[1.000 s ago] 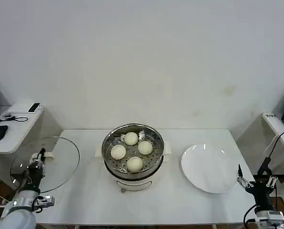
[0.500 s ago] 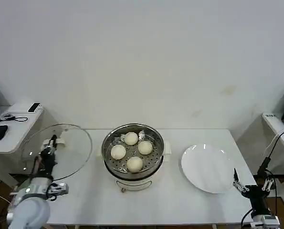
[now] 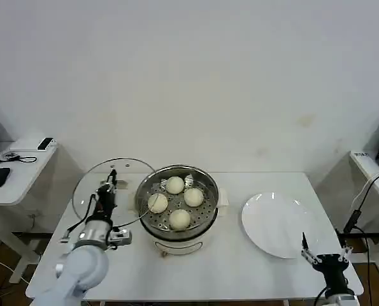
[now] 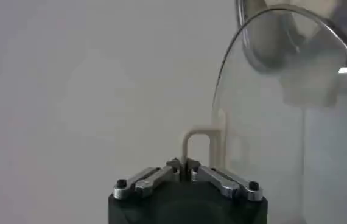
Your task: Take steamed baozi put them in steamer then cover it.
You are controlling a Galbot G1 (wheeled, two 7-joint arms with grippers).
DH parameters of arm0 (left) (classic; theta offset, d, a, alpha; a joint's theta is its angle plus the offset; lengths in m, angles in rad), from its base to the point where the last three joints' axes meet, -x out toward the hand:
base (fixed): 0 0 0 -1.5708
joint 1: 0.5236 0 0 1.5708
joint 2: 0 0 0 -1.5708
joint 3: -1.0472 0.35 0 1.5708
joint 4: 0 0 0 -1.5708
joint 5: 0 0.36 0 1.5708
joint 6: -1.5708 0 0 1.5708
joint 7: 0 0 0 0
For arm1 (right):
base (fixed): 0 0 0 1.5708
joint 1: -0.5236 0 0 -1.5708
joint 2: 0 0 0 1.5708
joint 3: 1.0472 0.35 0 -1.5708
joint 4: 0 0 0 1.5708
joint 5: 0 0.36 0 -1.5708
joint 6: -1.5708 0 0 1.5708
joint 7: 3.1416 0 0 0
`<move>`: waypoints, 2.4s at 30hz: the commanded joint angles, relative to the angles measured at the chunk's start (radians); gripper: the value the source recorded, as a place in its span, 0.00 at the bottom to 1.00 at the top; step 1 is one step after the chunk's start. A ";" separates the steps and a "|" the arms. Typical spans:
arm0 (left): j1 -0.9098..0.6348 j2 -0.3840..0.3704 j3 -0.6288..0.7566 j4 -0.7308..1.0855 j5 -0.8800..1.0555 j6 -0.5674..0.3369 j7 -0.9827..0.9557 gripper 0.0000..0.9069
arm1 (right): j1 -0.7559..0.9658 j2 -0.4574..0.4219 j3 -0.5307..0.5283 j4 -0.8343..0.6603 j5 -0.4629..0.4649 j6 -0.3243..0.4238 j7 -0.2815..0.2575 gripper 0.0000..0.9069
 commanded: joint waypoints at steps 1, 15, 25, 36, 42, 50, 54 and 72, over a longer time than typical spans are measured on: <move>-0.134 -0.092 0.152 0.009 0.050 0.081 0.085 0.00 | 0.006 0.034 -0.067 -0.016 -0.083 0.008 0.002 1.00; -0.158 -0.223 0.244 0.064 0.118 0.089 0.088 0.00 | 0.029 0.048 -0.110 -0.039 -0.121 0.004 0.004 1.00; -0.184 -0.292 0.315 0.107 0.136 0.088 0.079 0.00 | 0.032 0.054 -0.124 -0.037 -0.131 0.002 0.005 1.00; -0.174 -0.317 0.347 0.124 0.171 0.084 0.090 0.00 | 0.031 0.053 -0.122 -0.040 -0.132 0.002 0.005 1.00; -0.169 -0.307 0.343 0.127 0.194 0.074 0.096 0.00 | 0.031 0.058 -0.130 -0.041 -0.138 0.002 0.005 1.00; -0.169 -0.299 0.334 0.132 0.247 0.051 0.107 0.00 | 0.032 0.058 -0.132 -0.043 -0.140 0.003 0.006 1.00; -0.164 -0.294 0.331 0.130 0.262 0.045 0.112 0.00 | 0.033 0.060 -0.135 -0.043 -0.142 0.003 0.005 1.00; -0.178 -0.287 0.313 0.150 0.252 0.041 0.123 0.00 | 0.033 0.063 -0.148 -0.047 -0.152 0.004 0.005 1.00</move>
